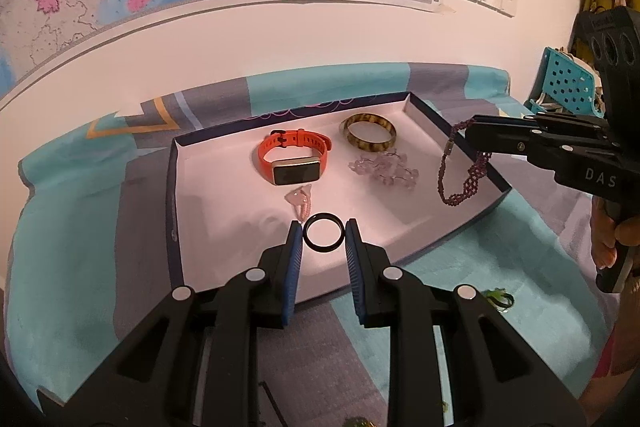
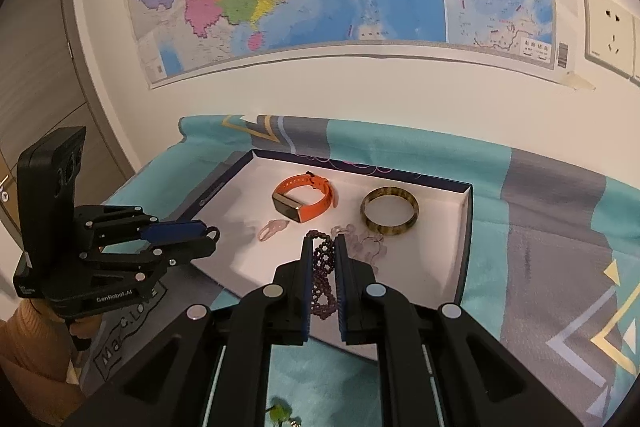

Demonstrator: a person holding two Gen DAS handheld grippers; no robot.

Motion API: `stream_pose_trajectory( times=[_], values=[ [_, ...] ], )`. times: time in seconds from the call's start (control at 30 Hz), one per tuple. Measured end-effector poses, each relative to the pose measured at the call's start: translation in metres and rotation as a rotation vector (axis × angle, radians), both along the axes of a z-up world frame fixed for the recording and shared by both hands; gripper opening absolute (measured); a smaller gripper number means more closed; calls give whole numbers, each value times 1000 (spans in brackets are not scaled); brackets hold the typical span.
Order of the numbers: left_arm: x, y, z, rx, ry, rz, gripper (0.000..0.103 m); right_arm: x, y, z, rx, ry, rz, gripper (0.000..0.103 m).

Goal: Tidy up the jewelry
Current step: 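Carry the black ring in the left gripper and purple bracelet in the right into the box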

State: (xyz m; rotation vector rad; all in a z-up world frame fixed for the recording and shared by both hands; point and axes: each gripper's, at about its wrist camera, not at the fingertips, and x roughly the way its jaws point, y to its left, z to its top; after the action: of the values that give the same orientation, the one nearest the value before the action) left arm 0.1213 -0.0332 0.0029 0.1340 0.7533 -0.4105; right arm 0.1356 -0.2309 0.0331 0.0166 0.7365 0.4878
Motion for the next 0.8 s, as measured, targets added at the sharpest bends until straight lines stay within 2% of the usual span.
stream_pose_trajectory(
  times=[0.8],
  values=[
    [42, -7, -26, 10, 94, 25, 22, 43, 2, -31, 5, 76, -22, 9]
  ],
)
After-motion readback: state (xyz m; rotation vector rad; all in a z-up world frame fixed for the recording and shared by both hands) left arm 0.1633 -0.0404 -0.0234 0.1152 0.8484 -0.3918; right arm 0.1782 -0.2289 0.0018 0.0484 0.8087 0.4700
